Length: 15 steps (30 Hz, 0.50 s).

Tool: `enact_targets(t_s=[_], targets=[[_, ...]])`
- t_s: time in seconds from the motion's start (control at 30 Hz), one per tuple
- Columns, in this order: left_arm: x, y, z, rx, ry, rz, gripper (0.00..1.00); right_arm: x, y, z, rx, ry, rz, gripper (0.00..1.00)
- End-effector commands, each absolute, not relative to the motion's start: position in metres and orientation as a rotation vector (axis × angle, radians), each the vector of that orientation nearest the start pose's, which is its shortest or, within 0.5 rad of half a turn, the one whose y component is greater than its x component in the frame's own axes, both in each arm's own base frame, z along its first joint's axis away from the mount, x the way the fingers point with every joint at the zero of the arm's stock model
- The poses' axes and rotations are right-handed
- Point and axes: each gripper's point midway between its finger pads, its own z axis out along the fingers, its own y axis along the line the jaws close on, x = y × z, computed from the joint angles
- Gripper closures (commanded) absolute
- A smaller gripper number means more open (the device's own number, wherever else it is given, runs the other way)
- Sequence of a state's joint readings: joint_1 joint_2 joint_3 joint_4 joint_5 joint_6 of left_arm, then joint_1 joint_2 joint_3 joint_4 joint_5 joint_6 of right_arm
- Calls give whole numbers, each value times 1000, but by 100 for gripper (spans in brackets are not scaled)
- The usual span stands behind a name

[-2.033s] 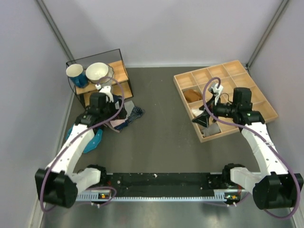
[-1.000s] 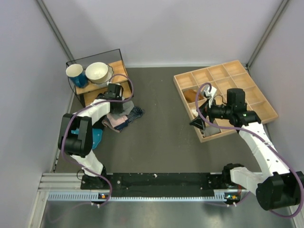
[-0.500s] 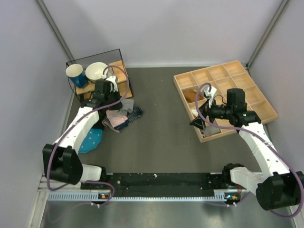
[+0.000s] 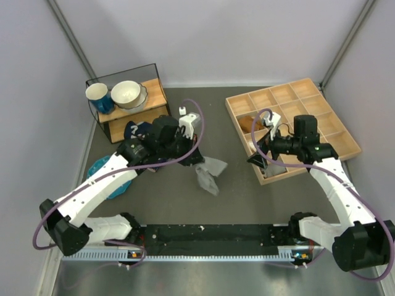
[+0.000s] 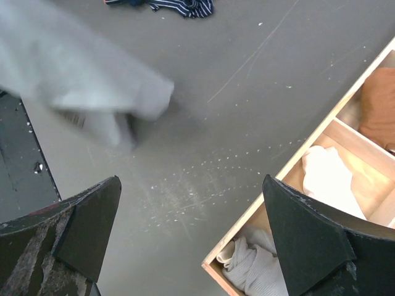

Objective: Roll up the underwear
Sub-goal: Place the underwear at the center of the board.

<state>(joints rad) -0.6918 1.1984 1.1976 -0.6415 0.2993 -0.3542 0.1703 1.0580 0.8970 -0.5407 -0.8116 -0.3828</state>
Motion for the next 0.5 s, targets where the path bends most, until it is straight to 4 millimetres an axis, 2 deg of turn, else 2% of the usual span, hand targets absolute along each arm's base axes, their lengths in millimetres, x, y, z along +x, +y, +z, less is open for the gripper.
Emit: enact_targets(t_s=[0.0, 0.03, 0.07, 0.13, 0.17, 0.2, 0.27, 0.3, 0.33, 0.37, 0.4, 0.43, 0.47], targets=[[186, -285, 258, 537, 2244, -1103, 100, 257, 163, 208, -1009, 1857, 747, 1], [189, -289, 257, 535, 2206, -1124, 100, 257, 163, 207, -1008, 1861, 746, 1], [188, -284, 233, 510, 2250, -1092, 100, 258, 163, 206, -1008, 1865, 747, 1], [194, -279, 209, 443, 2294, -1064, 100, 258, 163, 204, -1011, 1872, 751, 1], [197, -274, 185, 415, 2334, -1041, 100, 258, 163, 203, -1012, 1876, 752, 1], [209, -262, 173, 347, 2359, -1010, 100, 258, 163, 202, -1013, 1879, 753, 1], [220, -243, 145, 275, 2422, -963, 91, 258, 164, 199, -1016, 1888, 763, 1], [237, -225, 140, 205, 2430, -927, 84, 257, 164, 198, -1022, 1888, 774, 1], [244, -216, 136, 175, 2434, -905, 78, 255, 165, 197, -1030, 1891, 786, 1], [253, -208, 136, 152, 2425, -878, 66, 253, 167, 195, -1040, 1895, 802, 1], [264, -190, 135, 125, 2416, -789, 60, 250, 170, 194, -1071, 1879, 824, 1], [270, -184, 140, 128, 2400, -753, 56, 247, 172, 192, -1095, 1871, 842, 1], [277, -182, 157, 149, 2350, -736, 52, 236, 176, 187, -1136, 1876, 878, 1]])
